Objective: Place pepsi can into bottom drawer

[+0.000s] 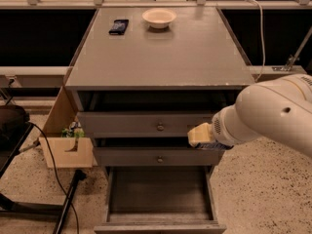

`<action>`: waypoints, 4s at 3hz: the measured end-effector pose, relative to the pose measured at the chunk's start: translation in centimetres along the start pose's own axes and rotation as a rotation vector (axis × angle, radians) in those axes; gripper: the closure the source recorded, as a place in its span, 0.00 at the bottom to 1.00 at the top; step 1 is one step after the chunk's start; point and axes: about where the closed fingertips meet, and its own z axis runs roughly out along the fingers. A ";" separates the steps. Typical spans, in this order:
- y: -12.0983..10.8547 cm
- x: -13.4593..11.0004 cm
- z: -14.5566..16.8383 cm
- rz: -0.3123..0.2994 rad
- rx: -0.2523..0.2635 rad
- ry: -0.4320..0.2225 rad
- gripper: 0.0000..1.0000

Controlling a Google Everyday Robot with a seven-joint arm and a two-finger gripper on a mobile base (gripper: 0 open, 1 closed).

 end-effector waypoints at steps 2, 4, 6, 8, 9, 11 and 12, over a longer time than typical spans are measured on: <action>1.4 2.0 2.6 -0.042 -0.026 -0.039 1.00; -0.1 3.3 6.6 -0.044 -0.026 -0.020 1.00; -0.8 5.8 13.2 -0.048 -0.091 0.010 1.00; -1.1 7.9 17.4 -0.031 -0.144 0.049 1.00; -1.8 9.2 19.2 -0.009 -0.137 0.077 1.00; -3.3 12.8 24.8 0.050 -0.146 0.134 1.00; -4.2 14.3 27.5 0.080 -0.173 0.123 1.00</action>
Offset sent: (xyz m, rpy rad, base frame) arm -0.0099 0.0122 -0.0266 0.0037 -0.0223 0.0371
